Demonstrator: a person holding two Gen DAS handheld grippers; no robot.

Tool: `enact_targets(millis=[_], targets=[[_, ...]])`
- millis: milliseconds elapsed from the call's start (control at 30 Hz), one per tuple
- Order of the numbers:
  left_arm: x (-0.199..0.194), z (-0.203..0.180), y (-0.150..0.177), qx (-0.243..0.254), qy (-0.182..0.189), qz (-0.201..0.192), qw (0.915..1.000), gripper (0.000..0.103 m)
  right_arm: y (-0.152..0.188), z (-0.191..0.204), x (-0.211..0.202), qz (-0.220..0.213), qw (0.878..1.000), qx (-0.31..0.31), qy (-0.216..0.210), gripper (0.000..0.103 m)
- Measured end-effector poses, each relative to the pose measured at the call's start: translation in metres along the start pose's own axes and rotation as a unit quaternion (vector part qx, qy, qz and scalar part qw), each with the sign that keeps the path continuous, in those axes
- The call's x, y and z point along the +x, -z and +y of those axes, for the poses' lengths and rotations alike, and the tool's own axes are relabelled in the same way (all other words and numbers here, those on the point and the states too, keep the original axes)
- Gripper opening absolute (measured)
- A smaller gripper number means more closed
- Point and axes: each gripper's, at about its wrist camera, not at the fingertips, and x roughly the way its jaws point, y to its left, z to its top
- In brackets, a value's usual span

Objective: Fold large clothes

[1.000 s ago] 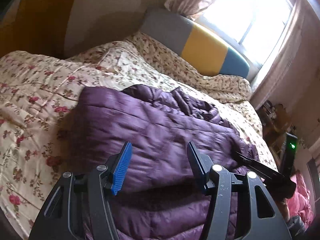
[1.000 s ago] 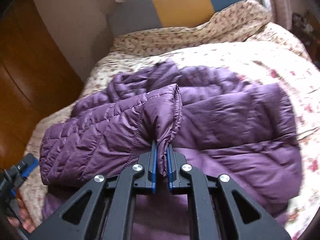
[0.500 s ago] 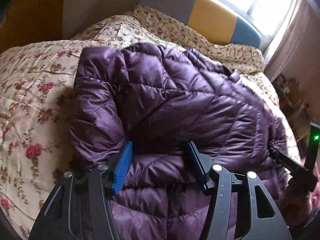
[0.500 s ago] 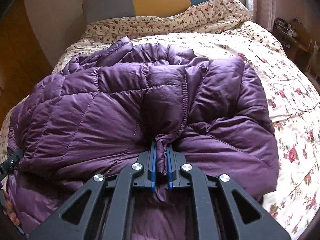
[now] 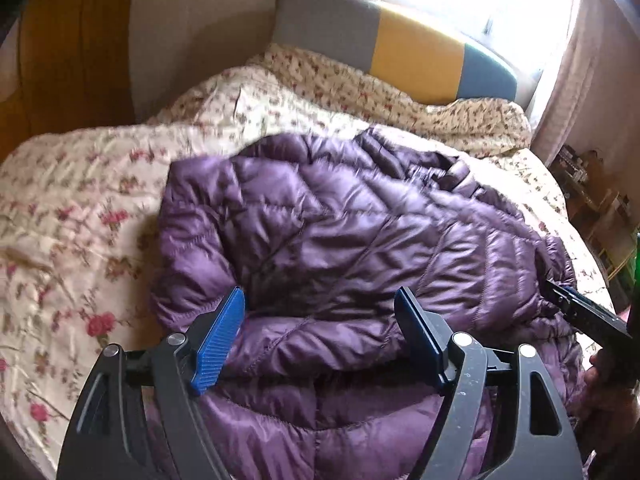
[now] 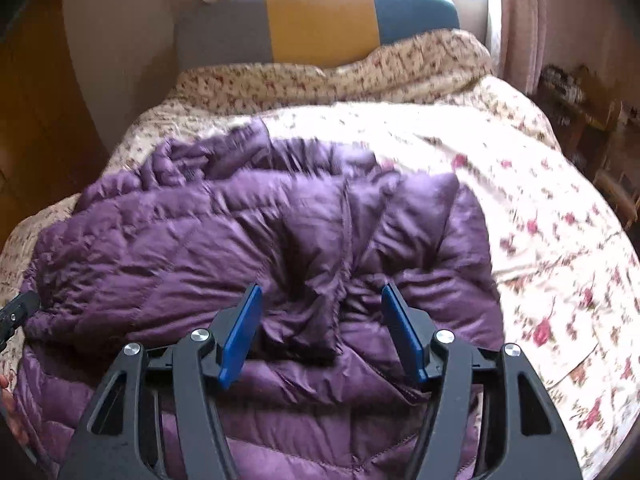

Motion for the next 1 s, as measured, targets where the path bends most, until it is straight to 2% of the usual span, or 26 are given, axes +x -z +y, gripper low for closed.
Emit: enact_targets(millis=[200, 533, 767, 933, 1000], targets=[[-0.015, -0.009, -0.012, 0.011, 0.006, -0.028, 0.9995, 0.077, -0.024, 0.029, -0.005, -0.028, 0.999, -0.026, -0.027, 0.065], [-0.015, -0.017, -0.023, 0.036, 0.007, -0.046, 0.9983, 0.077, -0.038, 0.049, 0.032, -0.01, 0.998, -0.053, -0.032, 0.069], [0.007, -0.018, -0.023, 0.045, 0.006, -0.03, 0.9985, 0.077, -0.028, 0.042, 0.064, 0.017, 0.998, -0.061, -0.017, 0.071], [0.046, -0.008, -0.016, 0.036, 0.004, 0.021, 0.9991, 0.077, -0.018, 0.04, 0.088, 0.036, 0.997, -0.064, -0.019, 0.071], [0.061, 0.0, -0.01, 0.026, 0.015, 0.038, 0.9988, 0.077, -0.013, 0.041, 0.094, 0.035, 0.997, -0.068, -0.016, 0.071]])
